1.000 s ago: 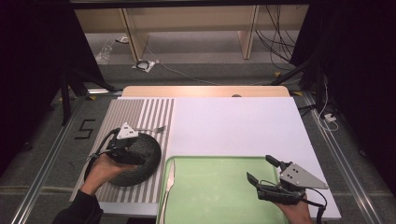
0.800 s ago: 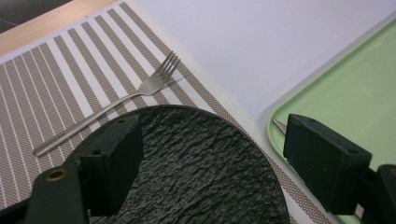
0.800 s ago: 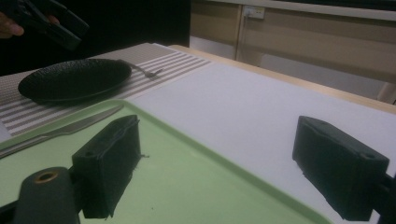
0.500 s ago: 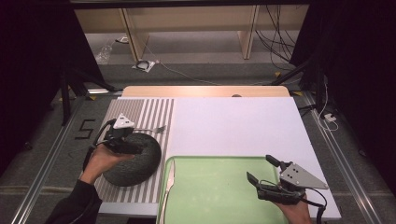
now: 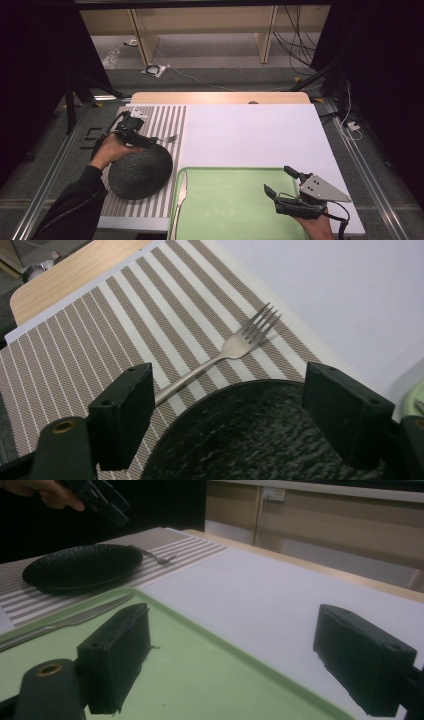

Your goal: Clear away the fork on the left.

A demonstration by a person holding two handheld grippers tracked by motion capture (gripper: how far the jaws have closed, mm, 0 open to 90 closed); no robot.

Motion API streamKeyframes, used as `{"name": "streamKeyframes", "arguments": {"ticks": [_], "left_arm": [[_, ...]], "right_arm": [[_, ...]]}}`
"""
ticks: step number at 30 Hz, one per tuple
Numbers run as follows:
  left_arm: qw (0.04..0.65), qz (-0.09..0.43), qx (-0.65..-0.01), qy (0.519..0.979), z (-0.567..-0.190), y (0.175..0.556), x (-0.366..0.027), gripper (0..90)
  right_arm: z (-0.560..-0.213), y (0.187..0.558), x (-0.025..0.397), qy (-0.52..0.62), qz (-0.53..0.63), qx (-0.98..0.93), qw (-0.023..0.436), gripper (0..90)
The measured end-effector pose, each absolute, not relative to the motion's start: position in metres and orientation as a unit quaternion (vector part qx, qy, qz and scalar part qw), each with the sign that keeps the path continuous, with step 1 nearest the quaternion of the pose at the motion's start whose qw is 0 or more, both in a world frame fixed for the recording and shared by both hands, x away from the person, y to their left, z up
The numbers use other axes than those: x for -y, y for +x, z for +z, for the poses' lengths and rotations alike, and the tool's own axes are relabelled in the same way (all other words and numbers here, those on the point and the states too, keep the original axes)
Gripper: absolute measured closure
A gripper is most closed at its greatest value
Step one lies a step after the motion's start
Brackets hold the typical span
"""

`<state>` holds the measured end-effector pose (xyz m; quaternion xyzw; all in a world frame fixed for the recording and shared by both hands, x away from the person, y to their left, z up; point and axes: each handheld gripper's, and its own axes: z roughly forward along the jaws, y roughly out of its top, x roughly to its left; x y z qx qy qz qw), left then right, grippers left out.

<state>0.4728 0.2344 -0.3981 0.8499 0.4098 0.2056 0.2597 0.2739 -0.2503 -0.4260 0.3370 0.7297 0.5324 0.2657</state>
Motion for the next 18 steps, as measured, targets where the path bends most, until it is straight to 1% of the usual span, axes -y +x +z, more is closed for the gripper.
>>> {"name": "streamKeyframes", "arguments": {"ticks": [8, 18], "left_arm": [[0.221, 0.194, -0.412, 0.863, -0.411, 0.505, -0.237, 22.1], [0.187, 0.175, -0.423, 0.869, -0.426, 0.534, -0.242, 22.5]], "right_arm": [[-0.427, 0.275, 0.250, 0.335, 0.538, -0.727, 0.264, 16.0], [-0.427, 0.276, 0.250, 0.335, 0.537, -0.729, 0.262, 16.0]]}}
